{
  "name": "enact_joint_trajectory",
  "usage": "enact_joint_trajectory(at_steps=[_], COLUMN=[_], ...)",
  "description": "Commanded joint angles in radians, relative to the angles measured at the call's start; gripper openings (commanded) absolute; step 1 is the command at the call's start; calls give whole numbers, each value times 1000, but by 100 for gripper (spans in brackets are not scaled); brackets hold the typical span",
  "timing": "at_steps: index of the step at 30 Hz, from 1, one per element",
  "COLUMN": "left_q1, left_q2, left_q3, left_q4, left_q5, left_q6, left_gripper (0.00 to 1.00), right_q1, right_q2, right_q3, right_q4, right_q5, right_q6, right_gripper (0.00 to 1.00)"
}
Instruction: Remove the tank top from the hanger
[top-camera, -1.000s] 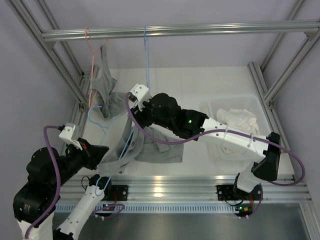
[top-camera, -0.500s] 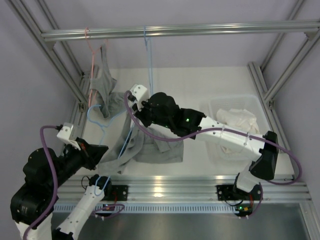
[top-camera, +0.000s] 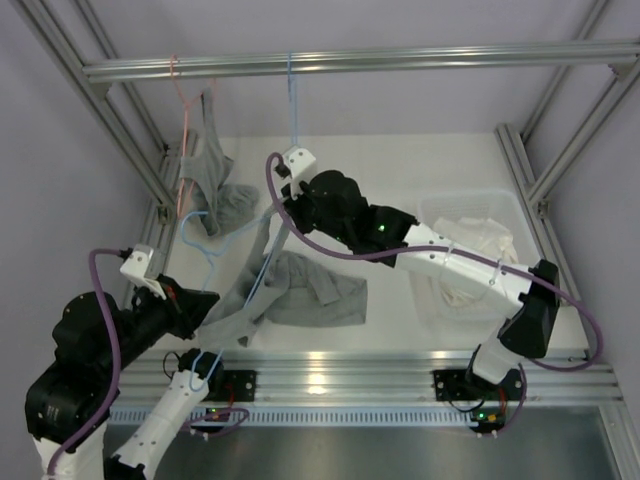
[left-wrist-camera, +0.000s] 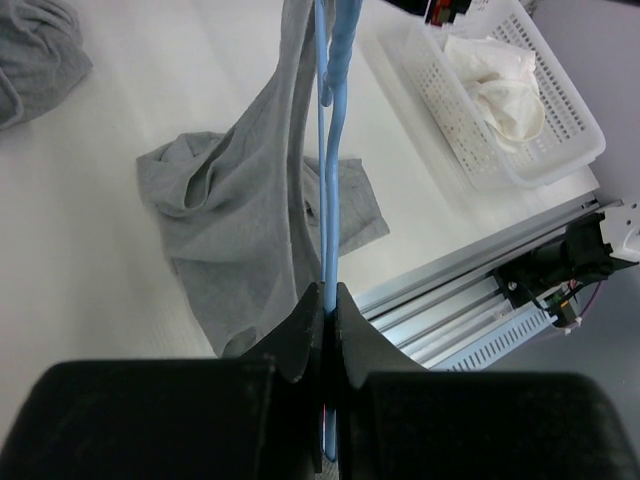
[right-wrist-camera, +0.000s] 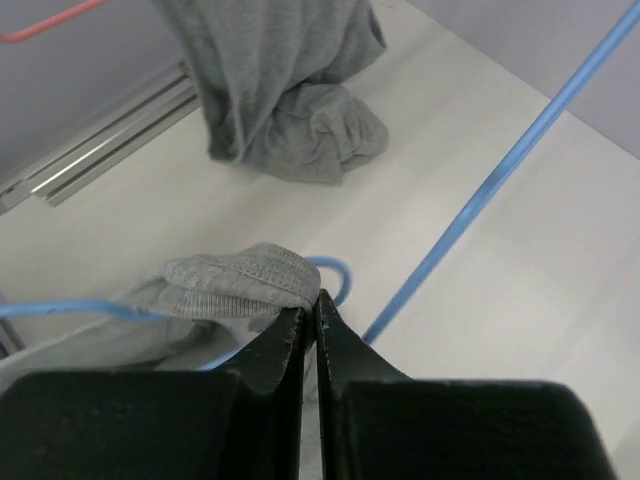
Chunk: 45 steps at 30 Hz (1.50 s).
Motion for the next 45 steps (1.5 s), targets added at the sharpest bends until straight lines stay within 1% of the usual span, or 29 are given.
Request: enact_joint_trajectory(at_steps=[1,8,13,17,24,27,28,31,32,34,35,36,37,39,40,42,43,45], left_q1=[-4,-10,-18,-21,-21,-21,-19,-21,-21,-21,-19,-19,-18,-18,-18,-19,-18,-18], left_q2=[0,-7,-20,-23,-10,-4,-4,-27,-42,-55,-61,-69,-72,-73,-70,-41,-27,19], left_q3=[-14,4,39,70,120,157,163,148,131,69,39,10,-57,-128,-193,-252,-295,-330], left_q4=[48,37,36,36,62,74,83,186,277,376,430,550,617,752,880,994,1099,1197], left_q5=[22,2,-5,-12,25,15,-13,-63,-98,-118,-129,-130,-127,-135,-140,-168,-173,-167], left_q6=[5,2,-3,-7,-10,-16,-21,-44,-53,-58,-61,-65,-69,-76,-78,-82,-85,-81], left_gripper=[0,0,0,0,0,0,0,0,0,0,0,0,0,0,0,0,0,0], right_q1=[-59,-114,-120,-123,-123,-123,-123,-114,-106,-98,-89,-82,-77,-59,-52,-34,-29,-23], right_q2=[-52,-26,2,8,17,19,16,-12,-24,-65,-81,-96,-121,-144,-168,-193,-217,-246], right_q3=[65,94,118,100,72,56,49,-1,-42,-90,-139,-162,-185,-248,-271,-340,-366,-449], right_q4=[47,47,36,36,37,40,42,79,109,145,163,190,200,221,227,241,244,260], right_q5=[59,16,-27,-30,-63,-73,-92,-127,-133,-157,-164,-171,-182,-187,-187,-185,-173,-159], right_q6=[56,57,53,54,62,65,69,95,109,129,146,154,158,160,161,163,163,169], right_gripper=[0,0,0,0,0,0,0,0,0,0,0,0,0,0,0,0,0,0])
